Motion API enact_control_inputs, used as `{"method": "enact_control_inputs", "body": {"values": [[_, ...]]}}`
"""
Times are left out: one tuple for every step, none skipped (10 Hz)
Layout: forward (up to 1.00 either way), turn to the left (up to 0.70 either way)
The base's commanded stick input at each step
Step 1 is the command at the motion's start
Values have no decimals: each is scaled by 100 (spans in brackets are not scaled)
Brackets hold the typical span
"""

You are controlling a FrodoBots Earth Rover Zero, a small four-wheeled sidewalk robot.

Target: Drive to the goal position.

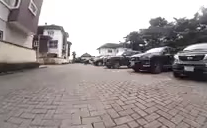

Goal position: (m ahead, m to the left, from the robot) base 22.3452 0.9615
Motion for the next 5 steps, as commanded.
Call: {"method": "enact_control_inputs", "body": {"values": [[70,0],[70,0],[70,0],[70,0],[70,0]]}}
